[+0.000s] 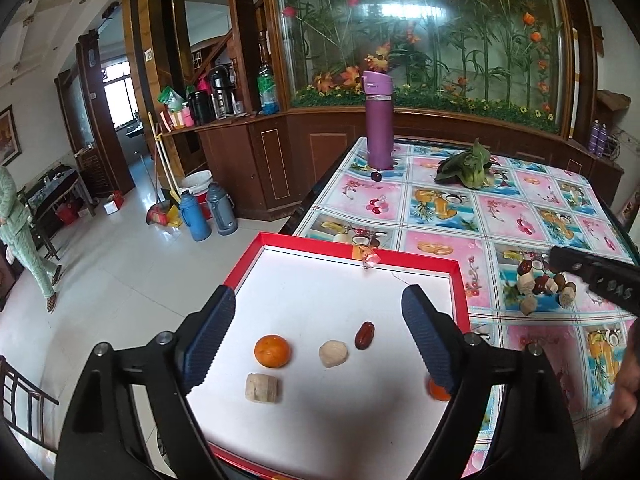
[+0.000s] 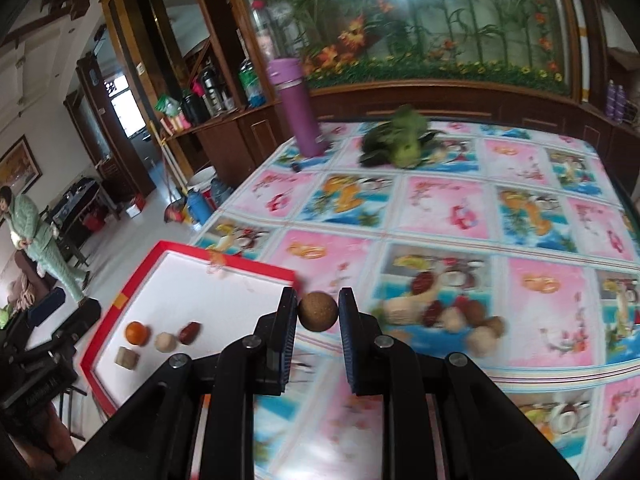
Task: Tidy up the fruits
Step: 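Open both grippers to drop the cube and longan into the tray, then grasp a brown longan with the right gripper while the left gripper grasps a tan cube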
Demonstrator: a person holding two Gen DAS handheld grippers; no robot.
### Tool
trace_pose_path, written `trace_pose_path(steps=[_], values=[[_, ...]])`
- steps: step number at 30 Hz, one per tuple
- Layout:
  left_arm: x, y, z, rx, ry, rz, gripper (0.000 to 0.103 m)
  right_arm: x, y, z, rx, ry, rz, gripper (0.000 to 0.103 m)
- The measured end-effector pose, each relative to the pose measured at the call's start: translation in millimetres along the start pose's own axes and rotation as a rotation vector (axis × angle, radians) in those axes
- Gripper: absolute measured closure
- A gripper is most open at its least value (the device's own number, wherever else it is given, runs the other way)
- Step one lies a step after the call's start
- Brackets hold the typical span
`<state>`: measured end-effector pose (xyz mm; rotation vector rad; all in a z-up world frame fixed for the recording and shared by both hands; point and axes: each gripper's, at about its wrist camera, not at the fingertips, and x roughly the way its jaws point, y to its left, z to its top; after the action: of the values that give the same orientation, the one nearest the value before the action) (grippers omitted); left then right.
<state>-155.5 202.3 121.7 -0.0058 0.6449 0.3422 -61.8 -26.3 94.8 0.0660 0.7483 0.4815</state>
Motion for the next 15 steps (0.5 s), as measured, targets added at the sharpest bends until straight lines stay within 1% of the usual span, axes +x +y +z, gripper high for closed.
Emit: trace_pose_path(steps=[3,5,9,12,15], values=[[-1.5,-10.0,-0.9,0.015,0.004,-0.019,0.017,-16.8,-41.6,-5.5,0.012,-0.029,-0.042,0.083],[-1.5,-27.7,-0.8,0.055,0.007,-0.049,0.017,-24.5,-70.1,-11.0,0.027,-0.039,-0.076,0.083],[1.5,-69.2,-0.3,0.136,0.033,-0.13,0.016,-24.0,-117.8,-23.4,0.08,-0.005,-0.113,0.083],[7.6,-97.0,-2.0,0.192,0.06,-0.171,0.016,-18.7,-136.5,-31.5,0.118,0.017,-0.111,0.083],[9.5,-110.9,-5.9,0.223,0.076,-0.178,0.016,-12.1,-144.5,-39.5,0.138,0.028,-0.081,0.083]])
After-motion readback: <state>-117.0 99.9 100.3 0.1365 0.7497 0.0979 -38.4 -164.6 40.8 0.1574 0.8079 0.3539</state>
